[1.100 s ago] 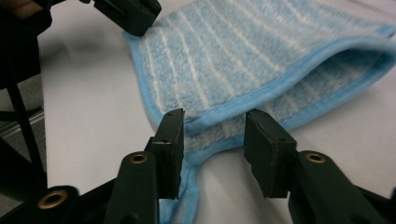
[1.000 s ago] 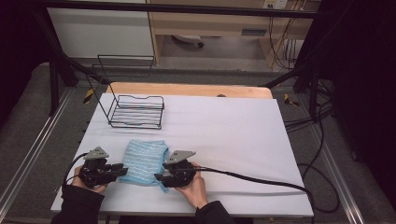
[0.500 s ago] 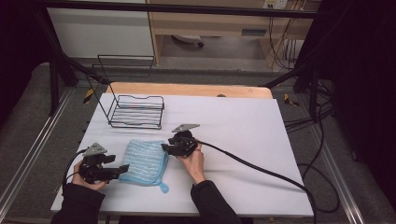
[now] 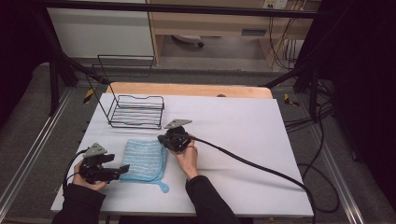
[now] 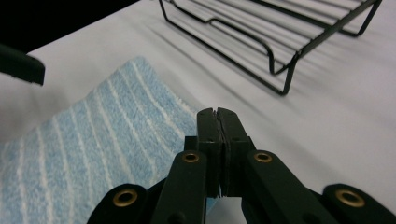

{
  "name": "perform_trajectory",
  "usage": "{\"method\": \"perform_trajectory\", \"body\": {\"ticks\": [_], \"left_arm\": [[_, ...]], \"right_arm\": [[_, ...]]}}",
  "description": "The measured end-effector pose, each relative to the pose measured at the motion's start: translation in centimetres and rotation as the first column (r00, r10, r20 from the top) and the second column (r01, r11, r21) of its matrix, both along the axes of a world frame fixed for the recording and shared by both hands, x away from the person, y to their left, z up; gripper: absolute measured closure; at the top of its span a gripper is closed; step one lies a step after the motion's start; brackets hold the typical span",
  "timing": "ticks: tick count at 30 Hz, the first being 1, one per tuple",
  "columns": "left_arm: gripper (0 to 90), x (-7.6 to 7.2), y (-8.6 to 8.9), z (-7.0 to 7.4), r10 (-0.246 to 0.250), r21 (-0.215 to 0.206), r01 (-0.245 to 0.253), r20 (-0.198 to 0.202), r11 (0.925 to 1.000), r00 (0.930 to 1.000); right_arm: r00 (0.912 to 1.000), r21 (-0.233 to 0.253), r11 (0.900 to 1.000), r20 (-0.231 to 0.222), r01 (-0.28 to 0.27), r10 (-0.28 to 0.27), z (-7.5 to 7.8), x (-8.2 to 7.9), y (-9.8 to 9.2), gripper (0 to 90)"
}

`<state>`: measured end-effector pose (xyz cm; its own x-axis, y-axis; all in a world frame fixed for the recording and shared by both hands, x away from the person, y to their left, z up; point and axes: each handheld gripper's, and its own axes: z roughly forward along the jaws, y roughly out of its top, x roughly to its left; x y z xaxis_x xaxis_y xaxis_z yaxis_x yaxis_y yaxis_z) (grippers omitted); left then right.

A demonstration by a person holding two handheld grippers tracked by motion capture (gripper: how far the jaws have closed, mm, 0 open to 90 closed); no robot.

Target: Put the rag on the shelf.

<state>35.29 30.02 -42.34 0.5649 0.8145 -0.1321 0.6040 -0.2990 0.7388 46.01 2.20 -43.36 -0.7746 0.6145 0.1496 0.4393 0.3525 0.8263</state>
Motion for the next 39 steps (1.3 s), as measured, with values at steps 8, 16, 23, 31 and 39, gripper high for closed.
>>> {"method": "perform_trajectory", "body": {"ticks": [8,16,23,31,39], "left_arm": [[17.7,0.2,0.3,0.0,0.009,-0.011,-0.009,0.001,0.9999,1.0],[14.9,2.5,0.4,1.5,0.051,-0.032,-0.051,0.007,0.9982,0.9987],[18.6,6.4,-0.2,2.3,0.102,-0.046,-0.102,-0.002,0.9937,0.9948],[37.9,9.5,-1.0,0.3,0.134,0.0,-0.134,-0.064,0.991,0.9889],[62.6,10.1,-0.8,-1.2,0.133,-0.008,-0.136,-0.14,0.9907,0.9811]], "right_arm": [[0.9989,-0.025,1.0,-0.042,0.018,-0.019,-1.5,1.4,0.5,76.4],[1.0,0.011,1.0,-0.001,0.008,-0.008,1.3,0.1,-0.8,41.5],[0.9997,0.021,1.0,-0.014,0.018,-0.017,1.8,-0.8,-2.8,22.9],[0.9989,0.032,0.999,-0.04,0.027,-0.026,1.6,-2.0,-4.9,10.2],[0.9994,0.048,0.999,-0.035,0.01,-0.009,1.1,-2.6,-4.8,12.7]]}}
